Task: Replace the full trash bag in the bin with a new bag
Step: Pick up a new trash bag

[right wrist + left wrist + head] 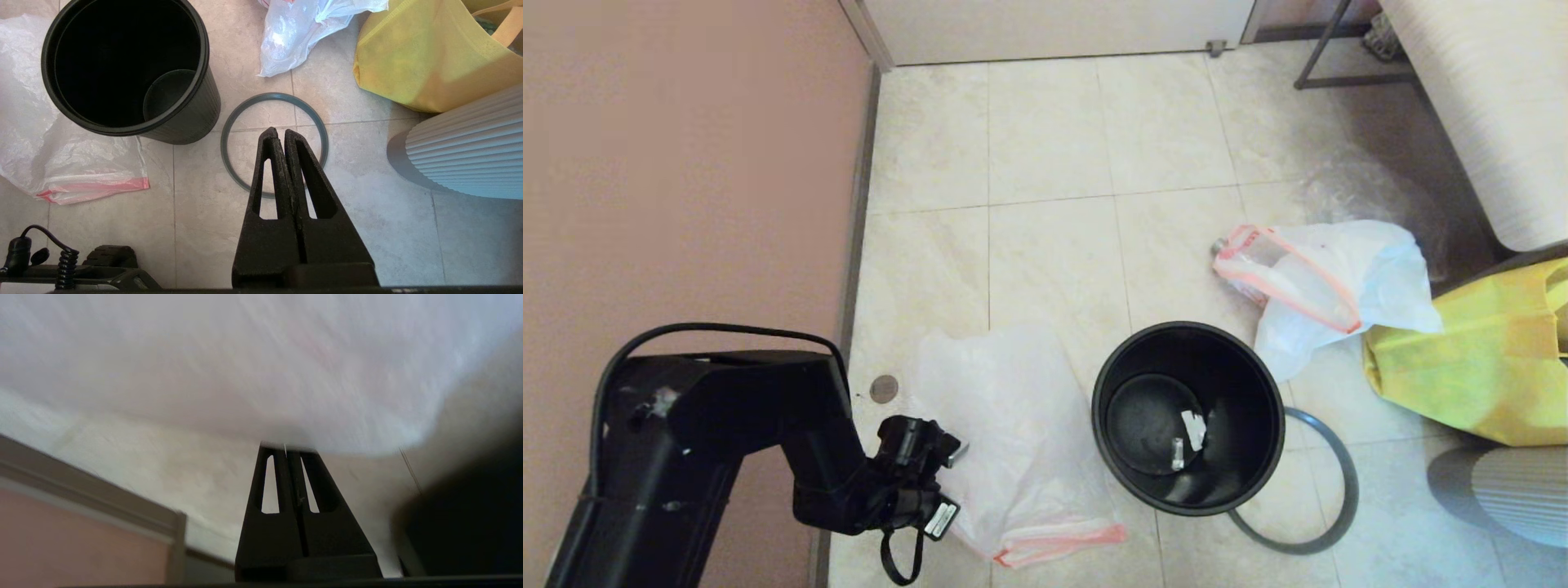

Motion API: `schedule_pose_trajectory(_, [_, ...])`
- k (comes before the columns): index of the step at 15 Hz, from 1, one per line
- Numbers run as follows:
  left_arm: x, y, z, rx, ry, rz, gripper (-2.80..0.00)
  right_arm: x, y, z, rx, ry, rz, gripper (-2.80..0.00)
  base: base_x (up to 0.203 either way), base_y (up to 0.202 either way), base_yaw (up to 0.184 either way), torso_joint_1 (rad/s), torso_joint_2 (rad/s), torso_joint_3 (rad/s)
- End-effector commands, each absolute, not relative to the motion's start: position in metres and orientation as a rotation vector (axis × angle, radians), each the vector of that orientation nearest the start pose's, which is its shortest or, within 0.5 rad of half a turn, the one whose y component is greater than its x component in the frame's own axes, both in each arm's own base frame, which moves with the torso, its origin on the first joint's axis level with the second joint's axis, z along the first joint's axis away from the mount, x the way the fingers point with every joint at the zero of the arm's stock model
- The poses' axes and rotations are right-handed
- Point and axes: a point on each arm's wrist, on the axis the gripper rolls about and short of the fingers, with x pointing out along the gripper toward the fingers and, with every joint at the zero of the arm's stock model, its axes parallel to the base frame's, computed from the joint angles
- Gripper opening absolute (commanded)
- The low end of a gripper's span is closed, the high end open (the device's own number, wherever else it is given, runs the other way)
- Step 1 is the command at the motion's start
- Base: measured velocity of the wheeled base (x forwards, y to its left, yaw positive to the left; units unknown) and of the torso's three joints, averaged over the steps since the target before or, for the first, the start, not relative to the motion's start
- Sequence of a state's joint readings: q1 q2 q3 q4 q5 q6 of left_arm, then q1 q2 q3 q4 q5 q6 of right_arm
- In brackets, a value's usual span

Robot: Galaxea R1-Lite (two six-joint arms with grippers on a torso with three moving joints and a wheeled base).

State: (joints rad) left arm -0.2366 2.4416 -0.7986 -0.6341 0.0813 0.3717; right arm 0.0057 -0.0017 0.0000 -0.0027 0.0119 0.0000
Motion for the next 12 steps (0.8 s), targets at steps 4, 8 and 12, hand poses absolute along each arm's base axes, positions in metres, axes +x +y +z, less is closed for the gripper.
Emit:
schedule_pose_trajectory(4, [0.384,-0.089,-0.065,0.402,0.99,-0.267,-2.8,-0.023,0.0,0.076,-0.001,-0.003,0.018,-2.8,0.0,0.0,0.0,0.0,0.0,0.0])
schedule_pose_trajectory(8, [0.419,-0.097,-0.087,0.339,1.05,-0.135,-2.8,-0.023,0.0,0.076,-0.001,-0.003,0.018,-2.8,0.0,0.0,0.0,0.0,0.0,0.0])
schedule_pose_trajectory(12, [0.454,-0.122,-0.067,0.268,0.989,-0.1,-2.8,-0.023,0.0,0.076,0.0,-0.003,0.018,-2.8,0.0,0.0,0.0,0.0,0.0,0.0])
